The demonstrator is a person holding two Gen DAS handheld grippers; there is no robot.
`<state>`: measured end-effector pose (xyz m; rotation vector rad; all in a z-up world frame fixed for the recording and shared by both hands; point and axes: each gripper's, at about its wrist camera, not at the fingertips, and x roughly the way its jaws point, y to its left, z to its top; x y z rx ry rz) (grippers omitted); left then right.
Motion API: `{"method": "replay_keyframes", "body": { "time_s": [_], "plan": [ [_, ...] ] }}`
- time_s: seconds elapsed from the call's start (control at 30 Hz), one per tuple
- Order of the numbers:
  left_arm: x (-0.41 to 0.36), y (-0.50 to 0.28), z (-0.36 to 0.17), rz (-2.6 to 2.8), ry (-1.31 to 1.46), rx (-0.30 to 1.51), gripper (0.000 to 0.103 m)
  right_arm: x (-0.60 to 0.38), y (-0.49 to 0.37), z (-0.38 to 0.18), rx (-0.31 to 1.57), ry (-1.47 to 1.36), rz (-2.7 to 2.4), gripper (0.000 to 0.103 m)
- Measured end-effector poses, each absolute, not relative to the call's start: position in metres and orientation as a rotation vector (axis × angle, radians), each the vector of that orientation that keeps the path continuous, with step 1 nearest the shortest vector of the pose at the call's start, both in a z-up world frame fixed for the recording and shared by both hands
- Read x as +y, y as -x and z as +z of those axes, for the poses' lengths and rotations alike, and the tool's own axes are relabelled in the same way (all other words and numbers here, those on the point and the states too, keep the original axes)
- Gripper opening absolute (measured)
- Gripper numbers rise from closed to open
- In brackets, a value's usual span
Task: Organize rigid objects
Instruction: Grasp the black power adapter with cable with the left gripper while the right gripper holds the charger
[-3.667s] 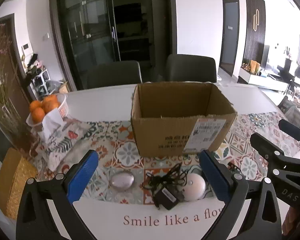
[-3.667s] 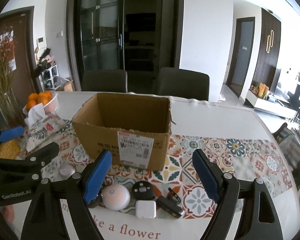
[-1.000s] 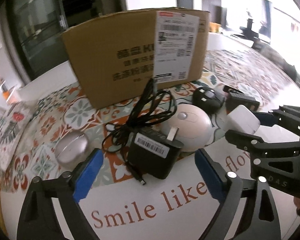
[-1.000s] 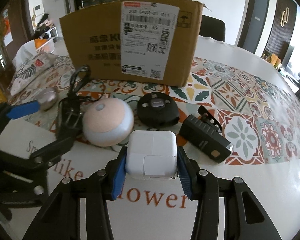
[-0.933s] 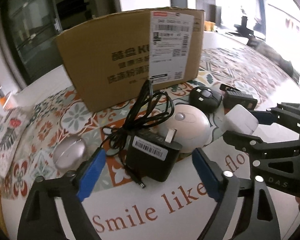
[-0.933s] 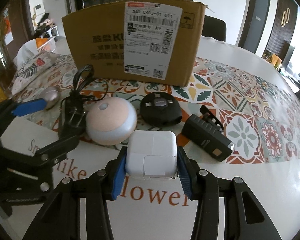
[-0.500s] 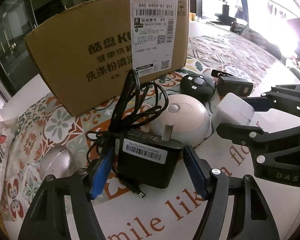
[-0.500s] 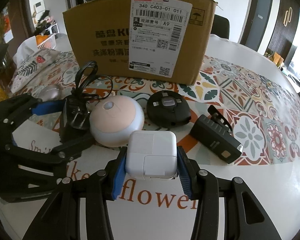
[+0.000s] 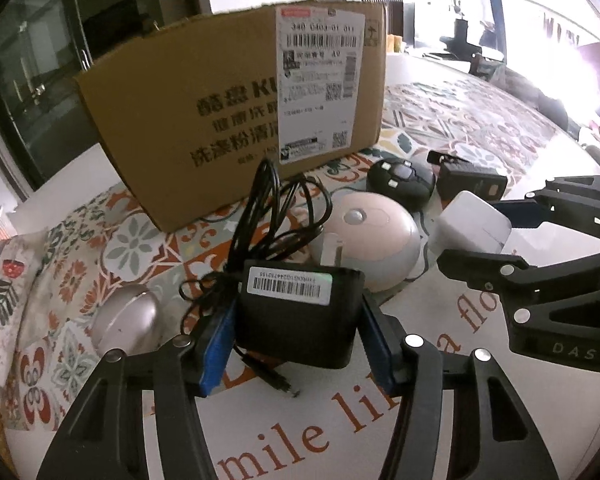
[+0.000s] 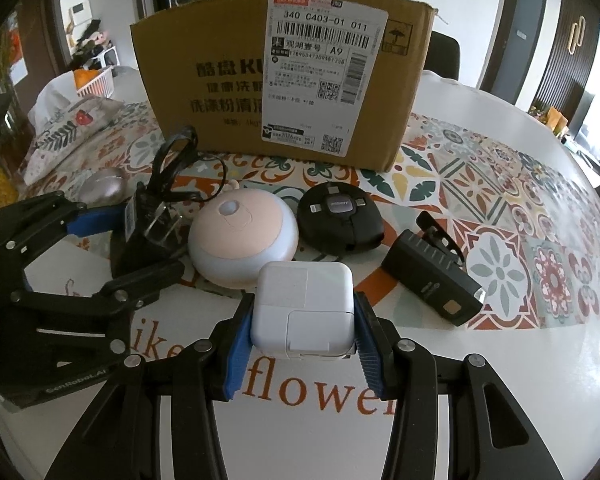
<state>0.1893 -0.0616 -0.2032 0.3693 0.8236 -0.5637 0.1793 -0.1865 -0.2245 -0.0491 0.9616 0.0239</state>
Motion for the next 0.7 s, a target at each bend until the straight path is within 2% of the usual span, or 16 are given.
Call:
{"method": "replay_keyframes", "body": {
  "time_s": [0.47, 0.7],
  "plan": [
    [-0.061, -0.175, -0.190, -0.499, -0.330, 0.785, 0.055, -0.191, -0.169, -0.211, 0.916, 0.054, 0.015, 0.047],
    [-0.058, -0.172, -0.204, -0.511, -0.283, 0.854, 0.055, -0.189, -0.164, -0.216, 0.925, 0.056, 0.026, 0.047]
  ]
}}
